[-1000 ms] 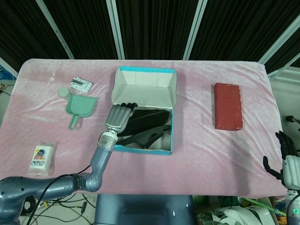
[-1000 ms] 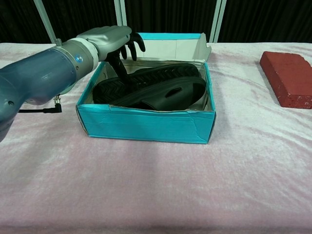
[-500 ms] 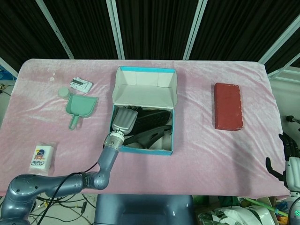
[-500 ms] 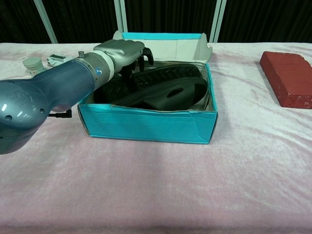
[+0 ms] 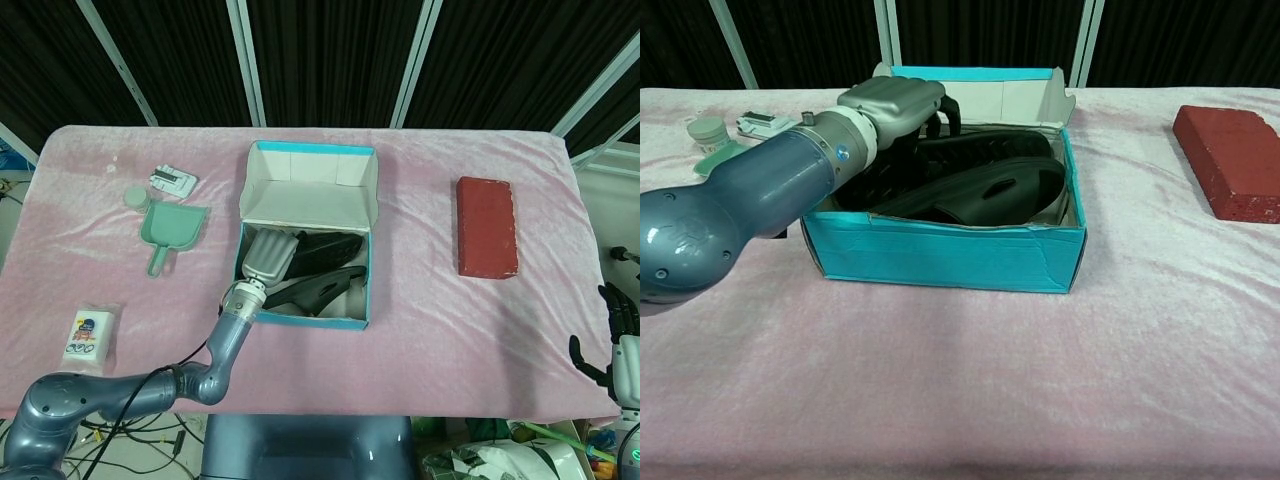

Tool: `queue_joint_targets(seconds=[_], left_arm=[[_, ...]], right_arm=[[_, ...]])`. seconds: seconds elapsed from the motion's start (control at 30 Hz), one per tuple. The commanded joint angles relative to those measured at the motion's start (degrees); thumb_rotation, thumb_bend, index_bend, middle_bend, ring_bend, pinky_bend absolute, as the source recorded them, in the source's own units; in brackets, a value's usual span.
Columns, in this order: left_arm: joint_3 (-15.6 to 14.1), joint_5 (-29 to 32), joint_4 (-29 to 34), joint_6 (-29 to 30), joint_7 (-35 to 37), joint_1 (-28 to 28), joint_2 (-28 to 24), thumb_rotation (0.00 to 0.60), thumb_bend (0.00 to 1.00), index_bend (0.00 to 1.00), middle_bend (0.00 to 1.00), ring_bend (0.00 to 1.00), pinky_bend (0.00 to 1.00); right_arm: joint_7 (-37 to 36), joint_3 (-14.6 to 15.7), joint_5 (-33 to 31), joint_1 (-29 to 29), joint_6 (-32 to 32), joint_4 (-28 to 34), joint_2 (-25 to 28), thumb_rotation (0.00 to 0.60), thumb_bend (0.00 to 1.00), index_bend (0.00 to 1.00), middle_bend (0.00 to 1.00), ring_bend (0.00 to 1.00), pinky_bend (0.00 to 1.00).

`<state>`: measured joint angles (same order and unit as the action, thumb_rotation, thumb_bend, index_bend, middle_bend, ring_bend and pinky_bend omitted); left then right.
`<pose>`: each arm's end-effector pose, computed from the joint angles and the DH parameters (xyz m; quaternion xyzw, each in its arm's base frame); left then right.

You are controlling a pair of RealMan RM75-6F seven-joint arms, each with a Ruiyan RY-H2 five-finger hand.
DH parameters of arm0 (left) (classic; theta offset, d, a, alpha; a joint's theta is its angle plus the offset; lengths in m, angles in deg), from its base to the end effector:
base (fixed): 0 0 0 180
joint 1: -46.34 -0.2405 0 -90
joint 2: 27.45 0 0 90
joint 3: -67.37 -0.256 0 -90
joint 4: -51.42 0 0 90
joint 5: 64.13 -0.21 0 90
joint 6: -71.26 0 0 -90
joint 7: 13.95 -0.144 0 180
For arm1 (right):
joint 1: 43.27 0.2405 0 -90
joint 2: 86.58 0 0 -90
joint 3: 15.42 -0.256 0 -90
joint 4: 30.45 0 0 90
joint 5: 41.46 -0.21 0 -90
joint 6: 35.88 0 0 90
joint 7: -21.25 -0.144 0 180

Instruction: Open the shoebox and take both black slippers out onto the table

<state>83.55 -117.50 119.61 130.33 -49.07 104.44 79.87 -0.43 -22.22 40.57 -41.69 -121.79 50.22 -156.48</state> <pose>-0.0488 0.3832 -0.0778 -0.7447 -0.2910 -0.3856 0.4605 -0.3549 -0.1765 0.1636 0.4762 -0.4640 0.4719 0.5791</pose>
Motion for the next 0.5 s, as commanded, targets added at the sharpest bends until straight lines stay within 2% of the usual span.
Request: queue_joint_targets(seconds=[0.03,0.2,0.37,0.5], left_arm=[[-2.3,-7.1,-0.2,0.8,7.3,-2.0,-2.4,0.6,0.57,0.5,0.63,0.52,0.62],[-3.3,-16.1,-1.6,6.7,17.9,-4.4,-3.1,0.6,0.57,0.5,0.64,0.52,0.62],[-2.3,-22.1,-2.8,13.2,28.4,-6.2,-2.6,0.6,0.59,0.49,0.65,0.54,0.66],[-1.0,-25.3,-2.4,18.8,34.0,-7.8,-2.9,0.6,0.59,0.48,0.65,0.54,0.66]], right_arm=[[0.1,-0.1,0.1,0.1,0.1,0.1,0.0,0.6,0.37,0.0,0.03,0.01,0.21],[0.7,-0.2,0.3,0.6,0.5,0.5,0.0,0.6,0.37,0.0,0.03,0.01,0.21],[1.2,-0.4,0.3,0.9,0.7,1.1,0.1,0.6,0.37,0.0,0.03,0.01,0.21],[1.5,-0.5,0.2,1.1,0.9,1.3,0.3,0.6,0.37,0.0,0.03,0.01,0.21]])
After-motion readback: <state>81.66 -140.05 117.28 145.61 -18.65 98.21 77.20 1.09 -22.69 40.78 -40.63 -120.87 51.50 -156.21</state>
